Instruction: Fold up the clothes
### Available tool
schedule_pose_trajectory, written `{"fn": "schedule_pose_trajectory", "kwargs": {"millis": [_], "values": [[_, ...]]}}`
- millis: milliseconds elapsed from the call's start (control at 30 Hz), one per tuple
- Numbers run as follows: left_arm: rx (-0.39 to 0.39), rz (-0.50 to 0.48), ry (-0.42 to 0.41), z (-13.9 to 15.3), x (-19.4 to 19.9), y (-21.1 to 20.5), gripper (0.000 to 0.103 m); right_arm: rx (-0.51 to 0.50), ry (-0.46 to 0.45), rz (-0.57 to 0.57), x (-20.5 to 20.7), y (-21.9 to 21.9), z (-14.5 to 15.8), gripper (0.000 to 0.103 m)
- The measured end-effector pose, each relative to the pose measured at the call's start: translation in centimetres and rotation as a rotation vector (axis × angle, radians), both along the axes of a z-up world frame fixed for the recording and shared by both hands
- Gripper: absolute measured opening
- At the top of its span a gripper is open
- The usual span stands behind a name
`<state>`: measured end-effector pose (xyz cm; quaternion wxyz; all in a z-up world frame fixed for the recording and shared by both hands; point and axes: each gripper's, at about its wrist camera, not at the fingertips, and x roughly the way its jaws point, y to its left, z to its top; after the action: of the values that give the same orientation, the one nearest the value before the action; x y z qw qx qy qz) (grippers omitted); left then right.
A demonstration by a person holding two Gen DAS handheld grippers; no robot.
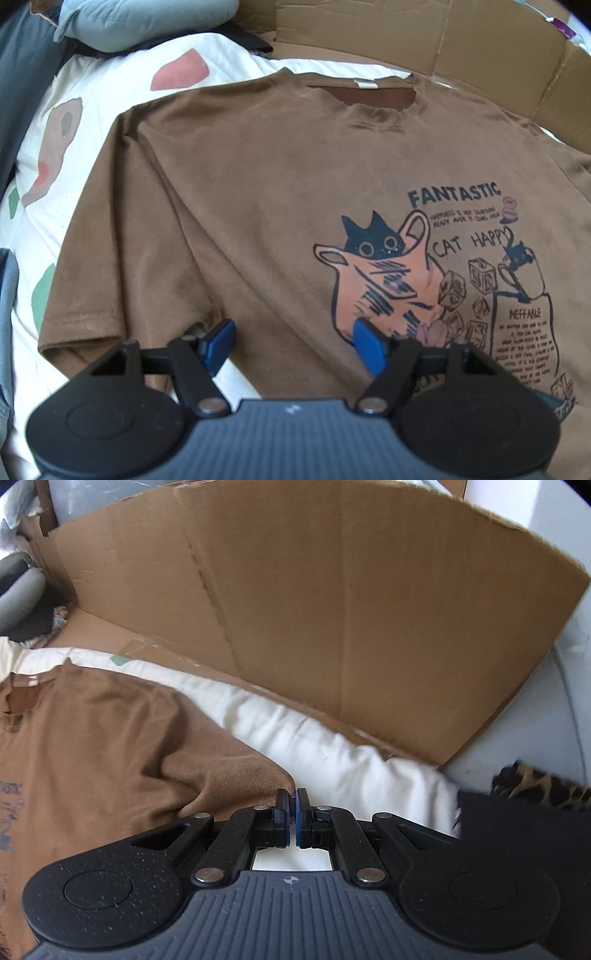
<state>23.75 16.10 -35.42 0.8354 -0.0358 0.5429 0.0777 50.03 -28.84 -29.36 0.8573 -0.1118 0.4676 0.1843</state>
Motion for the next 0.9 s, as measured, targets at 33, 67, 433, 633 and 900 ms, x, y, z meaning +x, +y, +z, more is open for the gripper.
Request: {"fn": "schedule_pose_trajectory", "kwargs": {"millis": [33, 67, 433, 633, 900], "values": [[0.000, 0.001, 0.000, 0.0, 0.0, 0.0, 0.074, -0.011, -0.002, -0.001, 0.4, 0.0, 0.2, 0.000], [0.001, 0.003, 0.000, 0.0, 0.1, -0.1, 0.074, -0.023, -0.005, -0.004, 0.7, -0.1, 0.4, 0.000], [0.004, 0.001, -0.003, -0.1, -0.2, -0.1, 0.074, -0.099, -0.049, -0.056, 3.6, -0.2, 0.9, 0.001], [0.002, 0.007, -0.007, -0.1, -0.3, -0.2, 0.073, -0.007, -0.050, -0.153, 2.6, -1.3, 0.5, 0.020], [-0.012, 0.028, -0.027, 0.7, -0.6, -0.5, 0.073, 0.144, 0.027, -0.224, -1.6, -1.5, -1.0, 0.033]]}}
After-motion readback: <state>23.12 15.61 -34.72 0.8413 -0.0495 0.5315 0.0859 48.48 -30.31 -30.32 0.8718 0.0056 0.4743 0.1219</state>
